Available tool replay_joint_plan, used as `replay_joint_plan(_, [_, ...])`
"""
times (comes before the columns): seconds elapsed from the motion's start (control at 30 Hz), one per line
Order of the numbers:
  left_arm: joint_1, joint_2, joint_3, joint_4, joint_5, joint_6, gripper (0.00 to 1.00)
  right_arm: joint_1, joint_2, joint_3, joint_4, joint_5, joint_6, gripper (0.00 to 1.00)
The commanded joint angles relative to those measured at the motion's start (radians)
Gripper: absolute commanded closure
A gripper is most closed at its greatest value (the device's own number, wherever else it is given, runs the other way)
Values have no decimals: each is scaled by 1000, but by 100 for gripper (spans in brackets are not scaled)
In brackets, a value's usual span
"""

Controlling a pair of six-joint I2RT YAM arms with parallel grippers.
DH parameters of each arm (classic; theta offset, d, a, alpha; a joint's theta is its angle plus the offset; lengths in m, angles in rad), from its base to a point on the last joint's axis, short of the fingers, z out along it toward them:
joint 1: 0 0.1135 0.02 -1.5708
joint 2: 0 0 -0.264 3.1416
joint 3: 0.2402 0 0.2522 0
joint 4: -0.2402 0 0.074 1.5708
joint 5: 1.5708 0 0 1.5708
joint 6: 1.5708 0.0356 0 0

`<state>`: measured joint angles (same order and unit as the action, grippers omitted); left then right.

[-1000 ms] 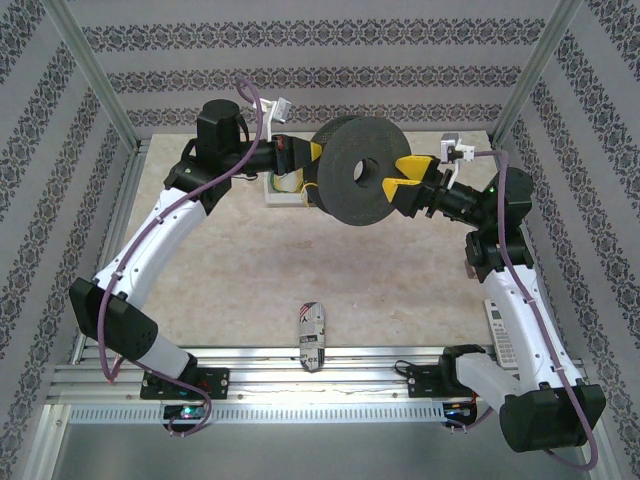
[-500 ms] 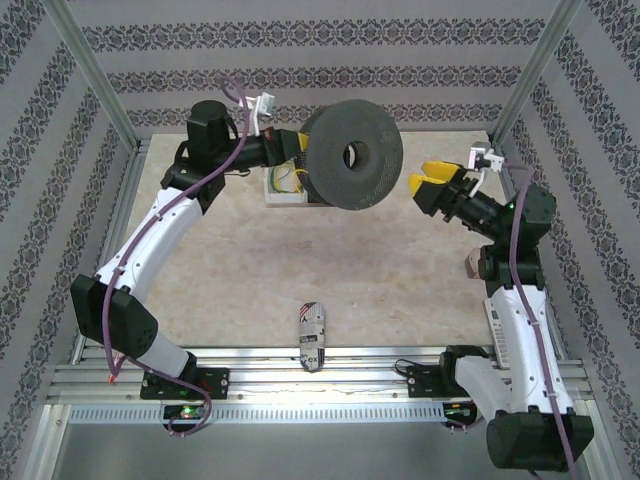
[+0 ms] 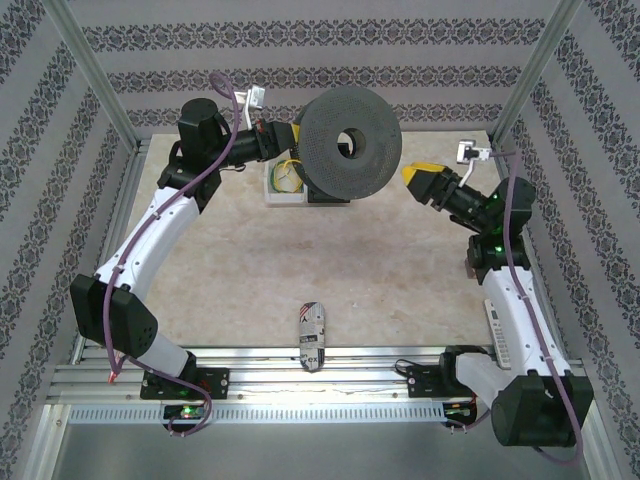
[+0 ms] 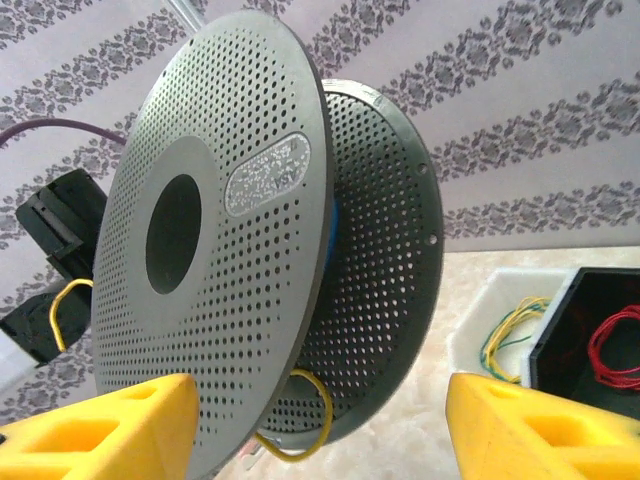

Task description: Wrap the cables

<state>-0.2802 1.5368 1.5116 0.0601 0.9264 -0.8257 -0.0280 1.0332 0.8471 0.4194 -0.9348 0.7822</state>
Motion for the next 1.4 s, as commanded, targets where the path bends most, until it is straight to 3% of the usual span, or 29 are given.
replay_joint_plan(0.0, [-4,-11,4,119,32,-36,100,40,19,52,106,5,37,33])
replay_joint_plan(0.37, [-29,23,11,156,78,-57,100,122,115,96,240,36,119,34])
replay_joint_plan(0.53, [-41,27,28,93,67,-12,100,140,150,104,320,44,170,52])
replay_joint_plan(0.77, [-49,5,59,-43,26,94,100,141,159,100,351,50,189,100])
replay_joint_plan(0.97, [-46,-20,89,-122,0,157,100,116,163,76,426,43,244,100])
replay_joint_plan(1.07, [-24,-44,101,-182,-35,197,82,87,158,67,475,28,287,100])
replay_joint_plan(1.13, [9,-70,94,-195,-52,205,64,68,151,64,497,17,308,100])
replay_joint_plan(1.23, [66,-112,81,-219,-64,215,48,42,149,57,540,0,352,100])
replay_joint_plan(1.37, [107,-160,94,-318,-97,287,40,30,150,51,555,-4,370,100])
